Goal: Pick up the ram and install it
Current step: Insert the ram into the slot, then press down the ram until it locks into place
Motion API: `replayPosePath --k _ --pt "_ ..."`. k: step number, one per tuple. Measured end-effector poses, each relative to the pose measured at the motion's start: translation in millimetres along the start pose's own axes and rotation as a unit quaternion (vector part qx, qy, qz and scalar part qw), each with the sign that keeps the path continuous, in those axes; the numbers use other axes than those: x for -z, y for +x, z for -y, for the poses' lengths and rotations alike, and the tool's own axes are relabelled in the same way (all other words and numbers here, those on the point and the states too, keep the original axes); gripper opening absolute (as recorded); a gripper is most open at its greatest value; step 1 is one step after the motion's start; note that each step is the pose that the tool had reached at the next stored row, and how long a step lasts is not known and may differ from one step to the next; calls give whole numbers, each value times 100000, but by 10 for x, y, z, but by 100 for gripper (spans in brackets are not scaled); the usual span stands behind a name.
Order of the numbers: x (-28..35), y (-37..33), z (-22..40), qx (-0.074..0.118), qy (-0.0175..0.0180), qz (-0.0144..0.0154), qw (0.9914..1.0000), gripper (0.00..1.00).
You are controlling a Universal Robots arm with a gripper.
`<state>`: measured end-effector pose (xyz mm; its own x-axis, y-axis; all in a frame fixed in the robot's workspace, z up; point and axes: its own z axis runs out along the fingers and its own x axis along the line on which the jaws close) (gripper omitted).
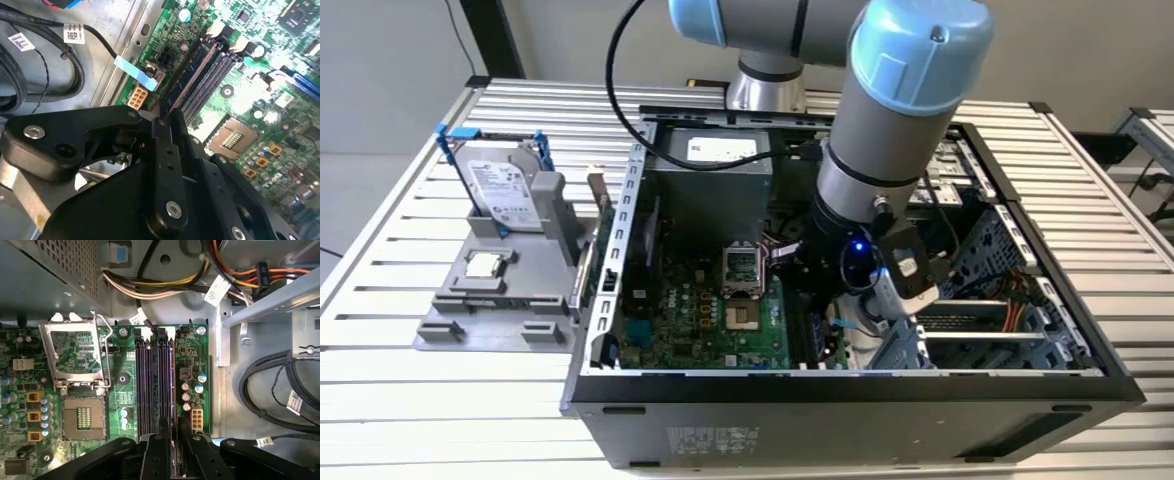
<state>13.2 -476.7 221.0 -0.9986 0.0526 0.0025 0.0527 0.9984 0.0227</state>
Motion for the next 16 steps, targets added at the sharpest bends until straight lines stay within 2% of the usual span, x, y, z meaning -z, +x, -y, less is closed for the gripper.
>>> replayPosePath --k 4,6,7,10,11,16 --pt "176 0 -4 -233 5 -120 100000 100" --pt "236 0 -5 -243 12 -275 99999 100" --pt "250 0 -6 -236 18 -423 99999 100" --pt "252 0 -6 -244 36 -444 99999 100" --pt "252 1 -5 -247 47 -444 99999 0" --pt "253 1 -5 -248 98 -441 99999 0"
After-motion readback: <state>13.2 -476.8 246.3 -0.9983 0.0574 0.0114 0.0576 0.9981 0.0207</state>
